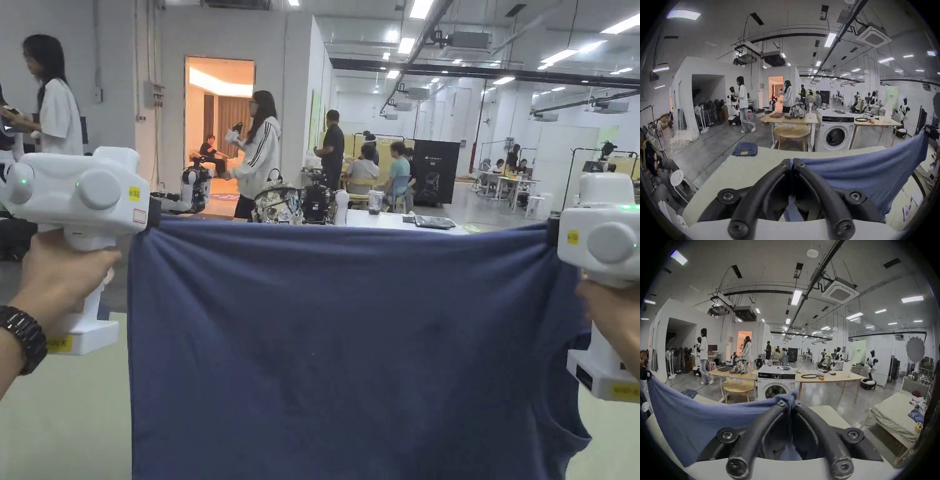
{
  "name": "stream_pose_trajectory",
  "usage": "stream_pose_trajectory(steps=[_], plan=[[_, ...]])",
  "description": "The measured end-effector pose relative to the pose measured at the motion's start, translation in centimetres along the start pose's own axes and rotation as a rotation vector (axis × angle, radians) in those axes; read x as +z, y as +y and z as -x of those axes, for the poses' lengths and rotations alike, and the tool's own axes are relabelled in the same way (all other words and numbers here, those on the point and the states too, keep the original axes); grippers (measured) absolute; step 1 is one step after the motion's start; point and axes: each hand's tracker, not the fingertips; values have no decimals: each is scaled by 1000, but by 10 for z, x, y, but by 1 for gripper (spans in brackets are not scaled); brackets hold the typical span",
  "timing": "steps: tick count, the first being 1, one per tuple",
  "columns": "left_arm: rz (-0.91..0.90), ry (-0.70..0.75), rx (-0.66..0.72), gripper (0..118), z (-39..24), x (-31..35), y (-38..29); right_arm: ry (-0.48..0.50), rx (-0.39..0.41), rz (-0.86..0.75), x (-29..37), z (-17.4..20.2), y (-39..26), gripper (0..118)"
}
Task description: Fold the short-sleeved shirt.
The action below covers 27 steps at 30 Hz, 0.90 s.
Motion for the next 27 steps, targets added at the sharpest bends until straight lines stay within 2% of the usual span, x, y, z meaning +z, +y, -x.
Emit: stream_pose_trajectory(steps=[5, 14, 20, 27], plan=[[-32, 24, -17, 0, 0, -13, 36, -22, 37, -44, -20, 14, 33, 1], [-73, 58, -29, 0, 0, -29, 60, -21, 35, -99, -47, 29, 49, 1], [-67, 61, -46, 0, 0, -41, 29, -11, 64, -76, -50, 29, 13, 1], [-8, 21, -65, 0, 3, -39, -52, 0, 69, 10, -23, 18, -61, 1]])
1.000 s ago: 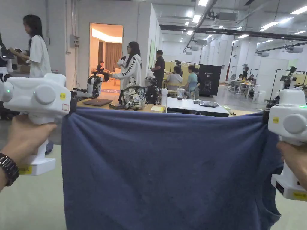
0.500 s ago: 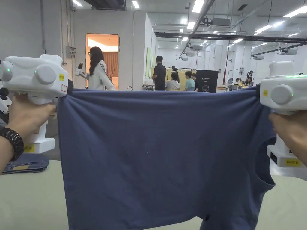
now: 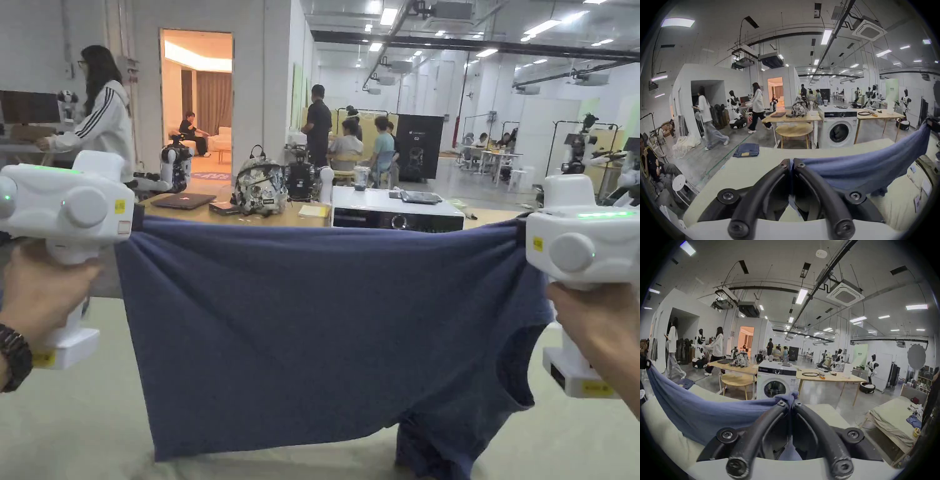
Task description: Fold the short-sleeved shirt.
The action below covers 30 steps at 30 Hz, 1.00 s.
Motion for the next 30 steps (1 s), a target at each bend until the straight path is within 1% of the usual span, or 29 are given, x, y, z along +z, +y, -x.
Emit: stream_pose_trajectory(steps=[7, 11, 13, 17, 19, 20, 23, 27, 29, 30], plan=[[19, -48, 28, 0, 8, 48, -76, 14, -3, 55, 68, -11, -66, 1], [22, -64, 43, 0, 16, 79, -103, 27, 3, 60, 113, -17, -93, 1], [17, -71, 45, 0, 15, 103, -117, 35, 21, 63, 135, -20, -104, 1], [2, -76, 35, 0, 16, 142, -146, 48, 6, 65, 171, -27, -125, 1], [17, -85, 41, 0, 18, 160, -164, 51, 35, 80, 186, -27, -138, 1], [19, -87, 47, 0, 19, 166, -172, 59, 38, 86, 192, -27, -144, 1], [73, -92, 66, 0, 19, 187, -203, 73, 56, 123, 211, -25, -169, 1], [173, -93, 99, 0, 22, 206, -252, 96, 57, 199, 236, -22, -208, 1], [235, -111, 102, 0, 23, 210, -275, 109, 30, 257, 247, -21, -227, 1], [262, -107, 109, 0, 23, 214, -287, 122, 41, 282, 254, -20, -238, 1]])
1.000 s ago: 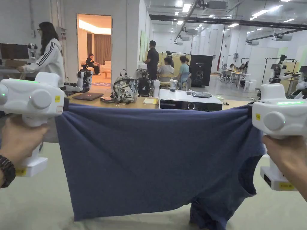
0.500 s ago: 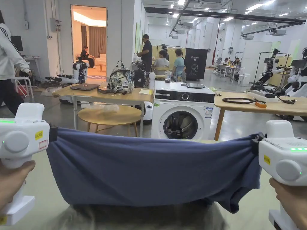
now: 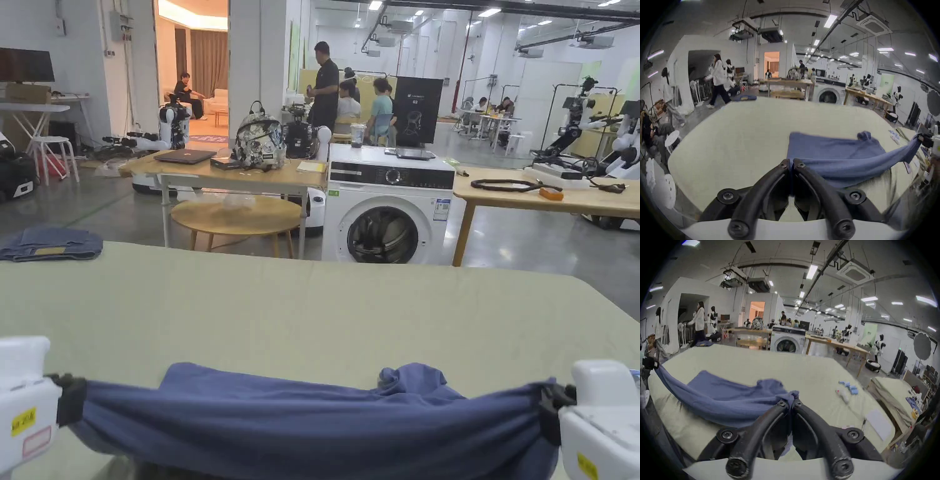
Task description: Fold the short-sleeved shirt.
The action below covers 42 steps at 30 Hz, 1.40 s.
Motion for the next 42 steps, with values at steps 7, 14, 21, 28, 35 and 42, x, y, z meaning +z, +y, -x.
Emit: stream_pose_trajectory(steps=[7, 14, 21, 28, 35, 42], plan=[[211, 6, -42, 0, 6, -10, -70, 24, -15, 216, 13, 7, -70, 1], [426, 8, -89, 0, 11, -40, -105, 38, 35, 462, -8, 2, -122, 1], [570, 22, -147, 0, 13, -78, -132, 67, 64, 662, -43, 3, -163, 4], [536, 25, -70, 2, 19, -73, -129, 7, 41, 632, -41, 10, -154, 36], [375, 18, 3, 24, 10, -51, -99, 9, -47, 449, -19, 8, -106, 65], [133, -8, -17, 24, -26, -35, -72, 45, -103, 162, -8, 42, -80, 61]])
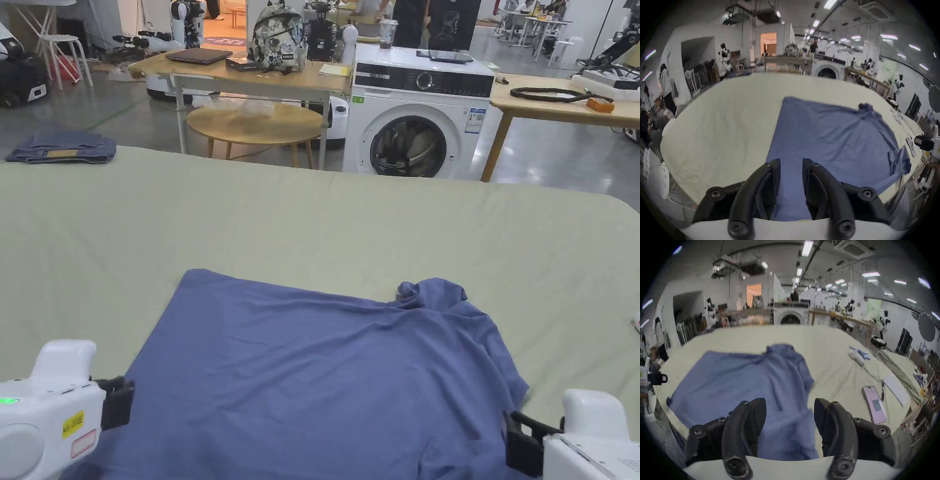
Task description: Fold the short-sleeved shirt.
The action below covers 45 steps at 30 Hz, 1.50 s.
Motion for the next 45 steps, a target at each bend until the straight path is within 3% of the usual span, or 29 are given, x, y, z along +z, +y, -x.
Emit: stream_pose_trajectory(steps=[2, 3, 6, 15, 20, 26, 27, 30, 31, 35, 39, 42, 44, 45], plan=[[-55, 6, -25, 24, -14, 1, 3, 12, -12, -77, 1, 13, 1, 39], [-81, 14, -36, 23, -20, 2, 4, 12, -15, -101, -1, 19, 3, 15], [-122, 18, -54, 4, -30, -7, 6, 13, -21, -137, -5, 35, 4, 0], [-101, 19, -75, 0, -39, -23, 4, 34, -52, -111, -13, 55, 4, 0], [58, 51, -68, 0, -8, -27, -8, 31, -52, -64, -18, 51, -4, 0], [274, 19, 32, 0, 41, -28, -20, 17, -46, -3, -26, 44, -17, 0], [308, 15, 48, 5, 50, -29, -22, 14, -43, 5, -27, 43, -18, 0], [384, 28, 73, 40, 68, -37, -28, 14, -38, 28, -29, 41, -21, 0], [397, 38, 72, 45, 71, -41, -30, 13, -36, 32, -29, 42, -22, 0], [520, 102, 46, 47, 79, -69, -49, 9, -33, 54, -31, 41, -24, 0], [485, 107, 22, 45, 59, -55, -47, 7, -24, 72, -29, 39, -27, 0], [491, 116, -16, 25, 52, -51, -47, 1, -25, 89, -26, 34, -27, 0], [482, 99, -7, 18, 50, -49, -48, -5, -16, 110, -22, 28, -27, 0], [475, 84, 10, 6, 50, -47, -48, -18, -1, 138, -21, 24, -27, 0]])
